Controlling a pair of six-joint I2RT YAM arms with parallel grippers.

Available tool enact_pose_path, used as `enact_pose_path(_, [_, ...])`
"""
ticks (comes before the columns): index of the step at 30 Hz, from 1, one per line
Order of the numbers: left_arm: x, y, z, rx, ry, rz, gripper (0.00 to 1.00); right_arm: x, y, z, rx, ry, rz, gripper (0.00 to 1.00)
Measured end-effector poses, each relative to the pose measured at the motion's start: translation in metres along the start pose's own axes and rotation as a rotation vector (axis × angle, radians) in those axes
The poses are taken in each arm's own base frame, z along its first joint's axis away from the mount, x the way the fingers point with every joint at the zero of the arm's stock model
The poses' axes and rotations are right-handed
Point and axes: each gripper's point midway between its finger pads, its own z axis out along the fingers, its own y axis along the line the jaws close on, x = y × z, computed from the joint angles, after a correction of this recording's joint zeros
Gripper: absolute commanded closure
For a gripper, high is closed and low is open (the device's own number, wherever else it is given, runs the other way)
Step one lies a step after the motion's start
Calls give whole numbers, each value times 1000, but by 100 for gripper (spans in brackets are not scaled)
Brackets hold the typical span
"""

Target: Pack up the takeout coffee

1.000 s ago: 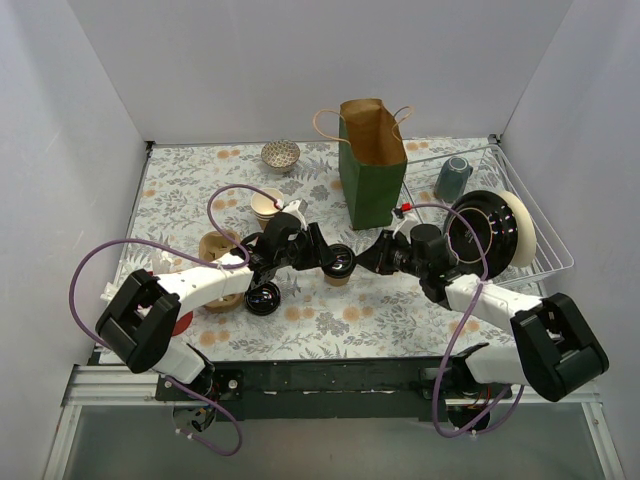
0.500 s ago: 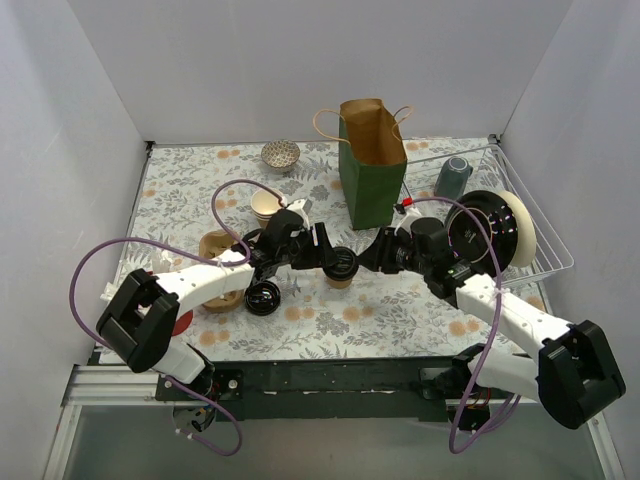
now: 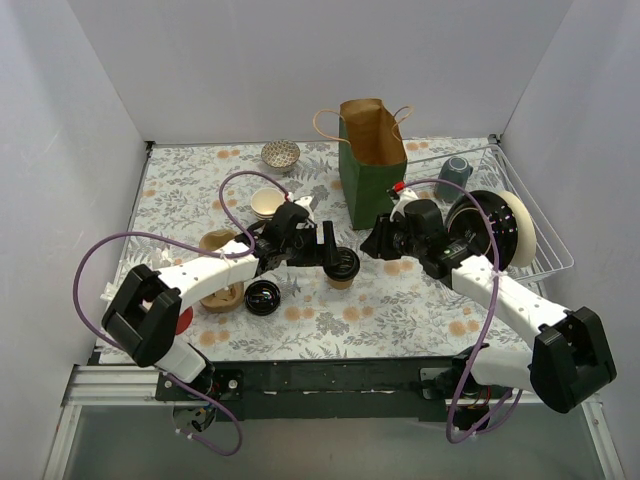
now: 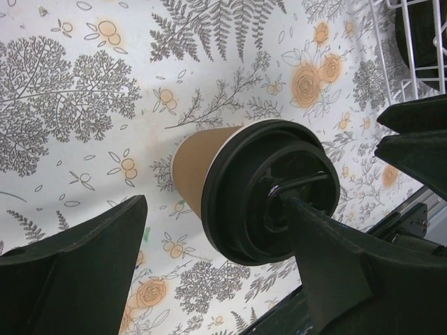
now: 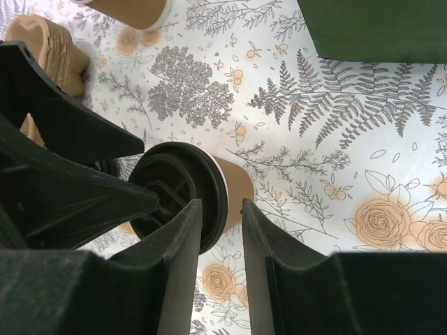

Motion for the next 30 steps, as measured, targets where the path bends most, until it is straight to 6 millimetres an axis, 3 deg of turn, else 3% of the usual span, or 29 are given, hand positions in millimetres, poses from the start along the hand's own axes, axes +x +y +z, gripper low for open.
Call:
enact_pose_path(8, [2,0,-8,-6,9,-23,25,9,-9,3,15,45,-39,64])
enact_pose_path(18, [9,3,-7,-8,11,-55,41,15,-8,11,-17,103,-60,64])
enact_pose_path(30, [6,-1,-2,28,4,-9,44,26,-4,18,-61,154,-60,66])
